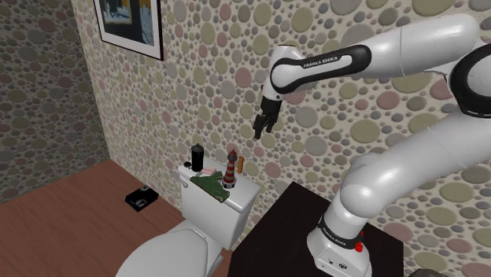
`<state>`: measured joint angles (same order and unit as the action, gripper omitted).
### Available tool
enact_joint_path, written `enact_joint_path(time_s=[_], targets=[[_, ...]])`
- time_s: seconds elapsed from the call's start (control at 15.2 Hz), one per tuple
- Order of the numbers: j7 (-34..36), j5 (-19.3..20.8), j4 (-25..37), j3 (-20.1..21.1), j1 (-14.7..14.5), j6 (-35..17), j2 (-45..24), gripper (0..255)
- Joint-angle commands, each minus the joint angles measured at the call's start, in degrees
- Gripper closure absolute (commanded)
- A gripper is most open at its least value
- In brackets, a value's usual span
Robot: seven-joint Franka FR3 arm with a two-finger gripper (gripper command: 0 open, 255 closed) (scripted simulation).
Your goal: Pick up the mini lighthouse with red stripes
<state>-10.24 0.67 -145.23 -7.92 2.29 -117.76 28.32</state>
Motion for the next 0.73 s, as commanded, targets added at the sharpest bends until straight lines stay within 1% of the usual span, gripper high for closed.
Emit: enact_joint_path(time_s=[0.0,0.33,0.53,0.66], targets=[[-0.86,-0.47,-0.37,-1.01,0.08,-4.59,-3.49,0],[-4.06,-3.15,0.71,-3.67,-0.24,-15.16,-13.89,0],[-6.9,-6.21,2.49,-5.09,-0.64,-20.77,-20.7,0],[-9.27,-9.01,4.15,-5.79,-0.82,-24.07,-25.4,0]])
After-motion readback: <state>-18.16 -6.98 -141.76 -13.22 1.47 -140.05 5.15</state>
